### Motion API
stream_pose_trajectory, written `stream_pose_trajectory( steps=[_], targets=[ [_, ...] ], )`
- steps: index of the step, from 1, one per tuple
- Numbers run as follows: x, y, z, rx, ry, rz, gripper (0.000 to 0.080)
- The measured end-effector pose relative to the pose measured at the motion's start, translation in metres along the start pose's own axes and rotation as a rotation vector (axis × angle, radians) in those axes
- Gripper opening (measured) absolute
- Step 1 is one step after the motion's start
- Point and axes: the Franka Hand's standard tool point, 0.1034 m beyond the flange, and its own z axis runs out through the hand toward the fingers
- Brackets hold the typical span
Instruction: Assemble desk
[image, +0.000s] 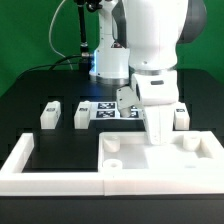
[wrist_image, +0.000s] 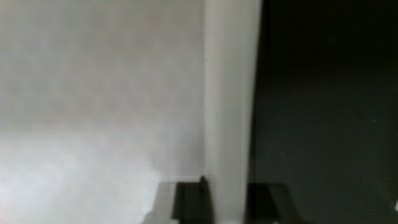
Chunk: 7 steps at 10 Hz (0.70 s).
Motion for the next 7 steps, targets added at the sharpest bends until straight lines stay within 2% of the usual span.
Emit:
stream_pose_trajectory(
  steps=[2, 3, 4, 5, 6, 7],
  targets=[
    [-0.0004, -0.0007, 0.0007, 0.002, 0.0, 0.001, 0.0058],
    [-0.0006, -0.0008, 0.0009, 0.002, 0.0, 0.001, 0.0291],
    [-0.0007, -0.0009, 0.0011, 0.002, 0.0, 0.002, 0.0291],
    [-0.0007, -0.001, 0.0012, 0.003, 0.0, 0.002, 0.0491],
    [-0.0008, -0.0011, 0.0013, 0.003, 0.0, 0.002, 0.0597],
    [-0.0009, -0.0011, 0.0015, 0.003, 0.0, 0.002, 0.0597]
  ],
)
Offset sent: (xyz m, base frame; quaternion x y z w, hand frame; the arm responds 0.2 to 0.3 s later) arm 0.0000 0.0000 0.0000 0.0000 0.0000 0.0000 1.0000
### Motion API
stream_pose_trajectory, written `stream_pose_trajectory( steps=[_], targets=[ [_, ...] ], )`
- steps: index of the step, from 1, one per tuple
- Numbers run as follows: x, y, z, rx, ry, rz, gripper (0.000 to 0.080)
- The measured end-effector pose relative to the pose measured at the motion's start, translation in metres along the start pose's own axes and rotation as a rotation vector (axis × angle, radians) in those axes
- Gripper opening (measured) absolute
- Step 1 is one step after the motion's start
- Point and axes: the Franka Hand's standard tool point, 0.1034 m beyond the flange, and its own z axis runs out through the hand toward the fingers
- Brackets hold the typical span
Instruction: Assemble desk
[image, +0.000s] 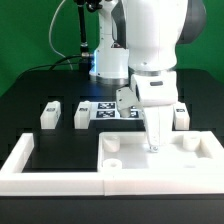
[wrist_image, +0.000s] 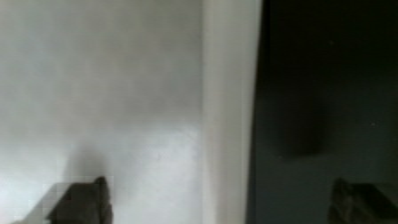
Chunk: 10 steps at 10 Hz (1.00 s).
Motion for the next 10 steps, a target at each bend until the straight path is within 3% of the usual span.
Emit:
stream_pose_trajectory(
  steps=[1, 6, 10],
  targets=[
    [0.0, 0.0, 0.0, 0.0, 0.0, 0.0, 0.064],
    [0.0, 0.0, 0.0, 0.0, 0.0, 0.005, 0.0648],
    [0.015, -0.007, -0.029, -0.037, -0.011, 0.304, 0.0648]
  ],
)
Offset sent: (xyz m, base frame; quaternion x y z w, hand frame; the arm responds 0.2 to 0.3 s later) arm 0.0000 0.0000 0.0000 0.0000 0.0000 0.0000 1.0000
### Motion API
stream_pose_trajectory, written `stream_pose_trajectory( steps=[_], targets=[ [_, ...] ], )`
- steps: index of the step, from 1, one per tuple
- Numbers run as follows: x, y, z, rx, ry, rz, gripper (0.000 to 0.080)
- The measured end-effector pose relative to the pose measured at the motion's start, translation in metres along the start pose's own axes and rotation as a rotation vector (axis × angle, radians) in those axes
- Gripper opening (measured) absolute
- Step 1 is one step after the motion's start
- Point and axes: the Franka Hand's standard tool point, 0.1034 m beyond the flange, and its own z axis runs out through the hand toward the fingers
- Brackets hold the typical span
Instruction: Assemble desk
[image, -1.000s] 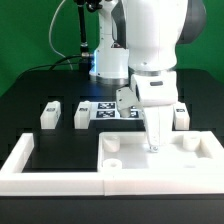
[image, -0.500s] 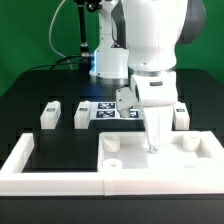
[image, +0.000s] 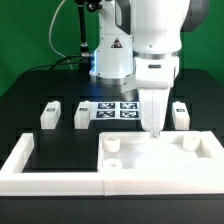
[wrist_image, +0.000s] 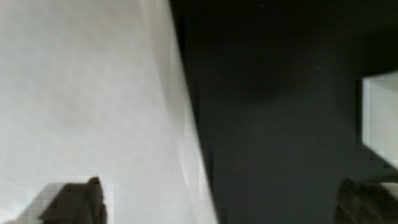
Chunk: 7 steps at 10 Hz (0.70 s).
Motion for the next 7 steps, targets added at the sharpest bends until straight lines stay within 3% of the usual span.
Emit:
stream_pose_trajectory(
  steps=[2, 3, 7],
  targets=[
    [0.016, -0.003, -0.014, -0.017, 0.001, 0.23, 0.0648],
    [0.02, -0.005, -0.014, -0.012, 0.0, 0.319, 0.0648],
    [0.022, -0.006, -0.014, -0.009, 0.002, 0.574, 0.0648]
  ],
)
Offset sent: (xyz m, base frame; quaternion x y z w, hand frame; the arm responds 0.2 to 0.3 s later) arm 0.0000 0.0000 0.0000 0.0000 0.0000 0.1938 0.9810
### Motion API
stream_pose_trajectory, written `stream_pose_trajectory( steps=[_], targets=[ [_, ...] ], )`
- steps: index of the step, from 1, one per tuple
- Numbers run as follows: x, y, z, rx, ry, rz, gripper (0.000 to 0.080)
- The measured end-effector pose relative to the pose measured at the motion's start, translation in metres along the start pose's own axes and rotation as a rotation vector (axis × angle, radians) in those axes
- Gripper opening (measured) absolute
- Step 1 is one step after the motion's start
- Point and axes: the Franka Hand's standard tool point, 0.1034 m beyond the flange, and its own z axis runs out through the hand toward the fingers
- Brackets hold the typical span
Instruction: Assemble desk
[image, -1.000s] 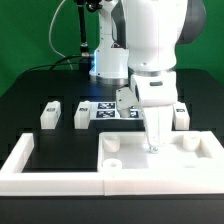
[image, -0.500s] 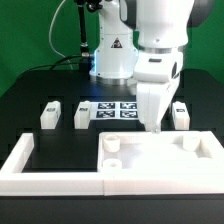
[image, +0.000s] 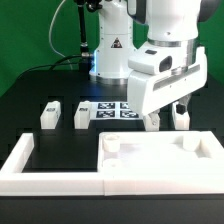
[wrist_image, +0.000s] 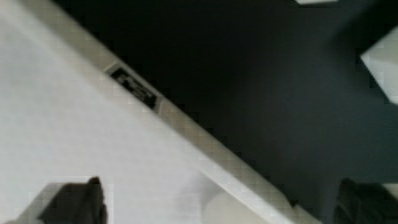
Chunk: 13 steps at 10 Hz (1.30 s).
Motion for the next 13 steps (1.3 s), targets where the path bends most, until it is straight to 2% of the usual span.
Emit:
stream_pose_trajectory(
  steps=[2, 4, 8, 9, 10, 11, 12, 13],
  targets=[
    [0.004, -0.027, -0.004, 0.005, -0.032, 0.314, 0.0648],
    [0.01, -0.044, -0.003, 0.025, -0.04, 0.61, 0.0648],
    [0.009, -0.044, -0.001, 0.036, -0.06, 0.605, 0.0648],
    [0.0, -0.051, 0.0, 0.069, -0.146, 0.633, 0.0648],
    [-0.004, -0.058, -0.001, 0.131, -0.3, 0.667, 0.0648],
    [0.002, -0.061, 0.002, 0.191, -0.429, 0.69, 0.0648],
    [0.005, -0.061, 0.007, 0.223, -0.508, 0.68, 0.0648],
    [0.004, -0.061, 0.007, 0.244, -0.568, 0.672, 0.0648]
  ],
)
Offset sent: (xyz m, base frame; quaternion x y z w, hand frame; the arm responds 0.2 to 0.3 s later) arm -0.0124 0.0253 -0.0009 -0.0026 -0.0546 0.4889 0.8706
